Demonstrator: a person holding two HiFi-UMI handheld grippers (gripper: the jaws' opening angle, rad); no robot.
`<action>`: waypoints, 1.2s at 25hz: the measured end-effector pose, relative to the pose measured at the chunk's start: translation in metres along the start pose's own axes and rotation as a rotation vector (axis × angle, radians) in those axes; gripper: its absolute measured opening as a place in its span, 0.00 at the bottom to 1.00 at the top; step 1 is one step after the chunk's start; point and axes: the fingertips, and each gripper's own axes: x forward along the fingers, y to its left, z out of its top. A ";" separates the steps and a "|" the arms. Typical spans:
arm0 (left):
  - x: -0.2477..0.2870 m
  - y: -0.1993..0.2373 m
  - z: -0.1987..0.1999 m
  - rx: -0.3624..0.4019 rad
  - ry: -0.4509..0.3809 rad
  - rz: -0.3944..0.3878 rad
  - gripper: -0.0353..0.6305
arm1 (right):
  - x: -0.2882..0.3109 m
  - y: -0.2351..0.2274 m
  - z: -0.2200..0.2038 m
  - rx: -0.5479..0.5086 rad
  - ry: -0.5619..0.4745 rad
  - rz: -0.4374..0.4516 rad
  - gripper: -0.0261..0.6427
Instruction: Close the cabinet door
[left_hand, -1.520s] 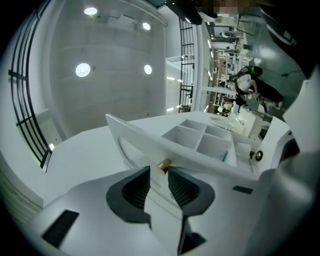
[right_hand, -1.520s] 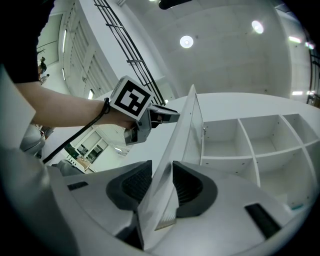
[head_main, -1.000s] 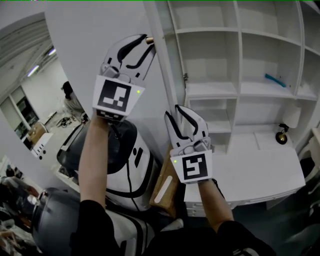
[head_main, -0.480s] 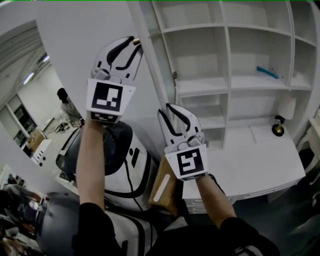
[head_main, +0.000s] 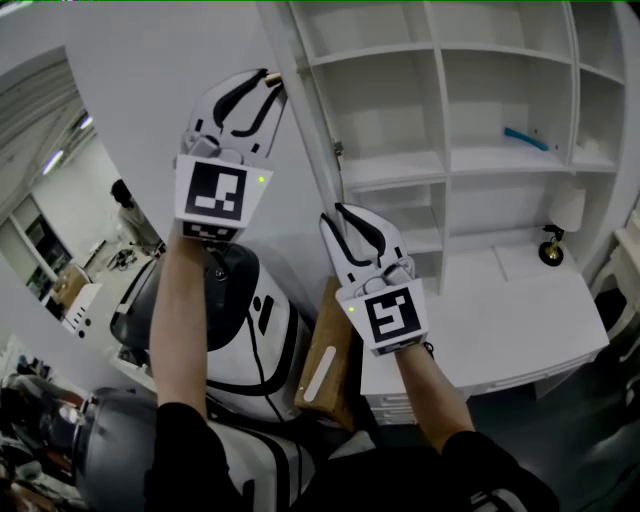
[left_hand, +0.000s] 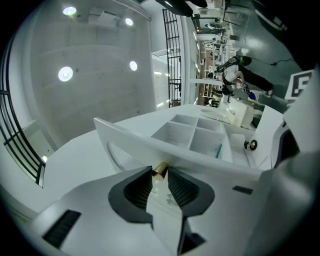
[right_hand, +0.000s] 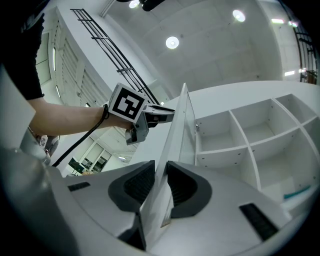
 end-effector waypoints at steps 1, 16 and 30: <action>0.002 -0.001 0.001 0.003 0.000 -0.003 0.21 | -0.001 -0.002 0.000 0.003 -0.002 0.003 0.18; 0.021 -0.017 0.015 0.066 0.056 -0.048 0.21 | -0.016 -0.028 -0.003 0.036 0.016 -0.006 0.17; 0.070 -0.054 0.040 0.037 -0.005 -0.096 0.20 | -0.040 -0.094 -0.015 0.073 0.057 -0.098 0.17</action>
